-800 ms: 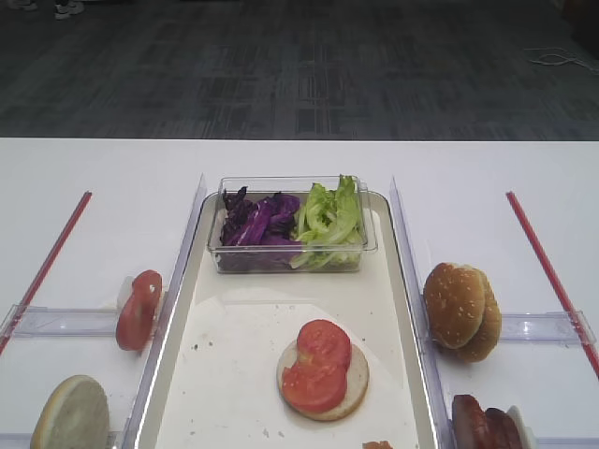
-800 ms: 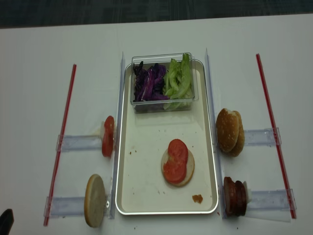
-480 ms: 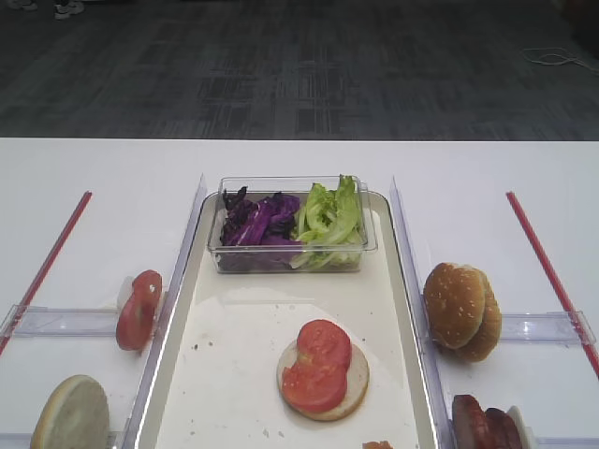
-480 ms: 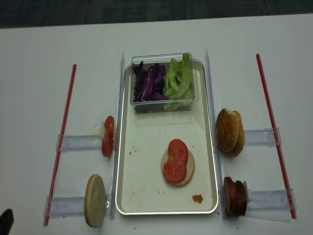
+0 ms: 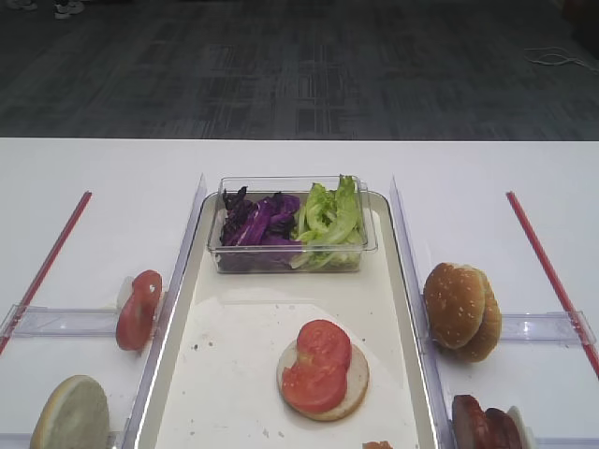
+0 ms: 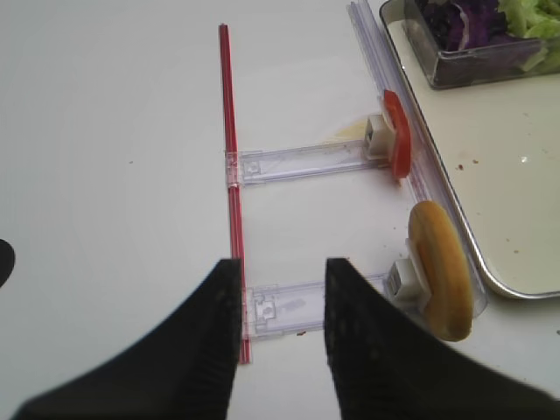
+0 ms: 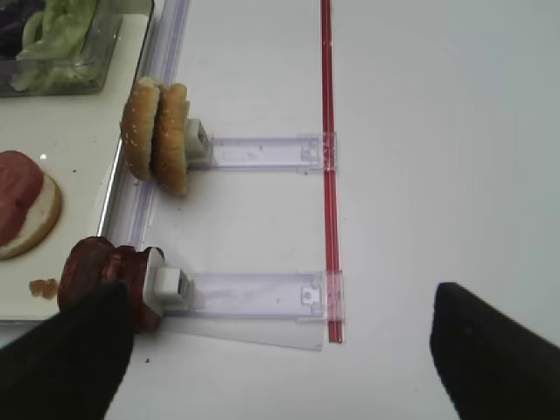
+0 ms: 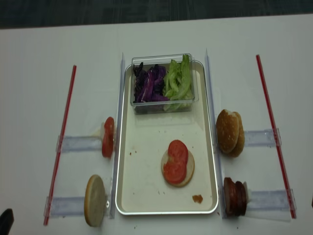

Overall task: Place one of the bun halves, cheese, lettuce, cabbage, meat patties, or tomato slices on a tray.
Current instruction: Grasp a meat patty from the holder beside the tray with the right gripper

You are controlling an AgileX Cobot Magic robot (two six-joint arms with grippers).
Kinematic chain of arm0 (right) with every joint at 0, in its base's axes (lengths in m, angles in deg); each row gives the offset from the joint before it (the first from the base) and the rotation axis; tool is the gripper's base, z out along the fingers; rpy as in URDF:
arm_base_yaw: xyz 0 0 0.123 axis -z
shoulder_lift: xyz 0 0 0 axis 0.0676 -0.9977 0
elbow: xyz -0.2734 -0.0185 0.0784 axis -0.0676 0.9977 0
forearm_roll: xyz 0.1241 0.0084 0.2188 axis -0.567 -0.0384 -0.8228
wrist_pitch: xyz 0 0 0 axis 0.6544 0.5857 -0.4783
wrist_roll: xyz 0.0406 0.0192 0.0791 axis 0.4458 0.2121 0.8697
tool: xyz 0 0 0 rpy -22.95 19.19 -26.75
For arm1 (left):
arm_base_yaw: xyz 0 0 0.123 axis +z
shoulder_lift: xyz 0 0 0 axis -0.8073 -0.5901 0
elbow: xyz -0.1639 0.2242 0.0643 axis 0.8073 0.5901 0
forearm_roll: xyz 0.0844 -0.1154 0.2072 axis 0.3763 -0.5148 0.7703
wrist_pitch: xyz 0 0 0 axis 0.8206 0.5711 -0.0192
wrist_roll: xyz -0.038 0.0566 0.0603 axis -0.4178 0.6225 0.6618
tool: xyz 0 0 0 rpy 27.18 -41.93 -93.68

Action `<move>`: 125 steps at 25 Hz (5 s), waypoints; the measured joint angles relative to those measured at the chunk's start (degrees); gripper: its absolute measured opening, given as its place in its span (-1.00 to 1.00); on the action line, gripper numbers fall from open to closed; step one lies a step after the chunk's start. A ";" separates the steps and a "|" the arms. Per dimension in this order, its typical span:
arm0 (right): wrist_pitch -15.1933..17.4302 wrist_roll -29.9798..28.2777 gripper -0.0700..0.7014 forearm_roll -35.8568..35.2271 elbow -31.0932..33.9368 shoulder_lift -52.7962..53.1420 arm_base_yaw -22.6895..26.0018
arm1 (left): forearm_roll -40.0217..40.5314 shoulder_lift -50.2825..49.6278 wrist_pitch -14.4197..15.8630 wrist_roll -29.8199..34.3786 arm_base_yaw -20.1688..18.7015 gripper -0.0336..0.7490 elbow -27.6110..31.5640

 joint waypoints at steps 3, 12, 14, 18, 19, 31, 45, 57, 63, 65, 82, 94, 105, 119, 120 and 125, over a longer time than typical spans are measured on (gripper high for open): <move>2.14 2.71 0.96 -0.63 -1.77 -4.48 0.00 | 0.00 0.00 0.00 0.00 0.00 -0.34 0.00; 3.33 6.41 0.96 -0.97 -7.56 -15.72 0.00 | 0.00 0.00 0.00 0.00 0.00 -0.34 0.00; 3.33 7.04 0.96 -1.12 -8.38 -17.38 0.00 | 0.00 0.00 0.00 0.00 0.00 -0.34 0.00; 3.33 7.40 0.96 -1.12 -9.33 -20.44 -0.25 | 0.00 0.00 0.00 0.00 0.00 -0.34 0.00; 3.33 7.42 0.96 -1.12 -9.39 -21.20 -0.36 | 0.00 0.00 0.00 0.00 0.00 -0.34 0.00; 2.75 7.69 0.96 -3.47 -9.61 -34.48 -0.69 | 0.00 0.00 0.00 0.00 0.00 -0.34 0.00; 2.52 8.40 0.96 -5.94 -12.45 -36.19 -0.69 | 0.00 0.00 0.00 0.00 0.00 -0.34 0.00; 2.48 10.43 0.96 -8.50 -12.45 -38.05 -0.69 | 0.00 0.00 0.10 0.00 0.00 -0.34 0.00; 2.24 7.85 0.96 -10.78 -12.45 -41.67 -0.94 | 0.00 0.00 0.10 0.00 0.00 -0.34 0.00; 2.13 7.48 0.96 -10.78 -12.45 -42.77 -2.36 | 0.00 0.00 0.10 0.00 0.00 -0.34 0.00; 1.45 20.54 0.96 -8.22 -12.45 -53.25 -24.51 | 0.00 0.00 0.10 0.00 0.00 -0.34 0.00; -3.32 22.47 0.96 -7.69 -12.45 -56.69 -29.40 | 0.00 0.00 0.10 0.00 0.00 -0.34 0.00; -4.30 25.42 0.96 -5.75 -12.45 -57.10 -29.52 | 0.00 0.00 0.10 0.00 0.00 -0.34 0.00; -9.54 37.50 0.96 0.99 -12.45 -63.42 -41.23 | 0.00 0.00 0.10 0.00 0.00 -0.34 0.00; -10.00 38.39 0.96 1.36 -12.55 -64.22 -42.02 | 0.00 0.00 0.10 0.00 0.00 -0.34 0.00; -13.25 39.56 0.96 1.21 -12.53 -67.22 -42.72 | 0.00 0.00 0.10 0.00 0.00 -0.34 0.00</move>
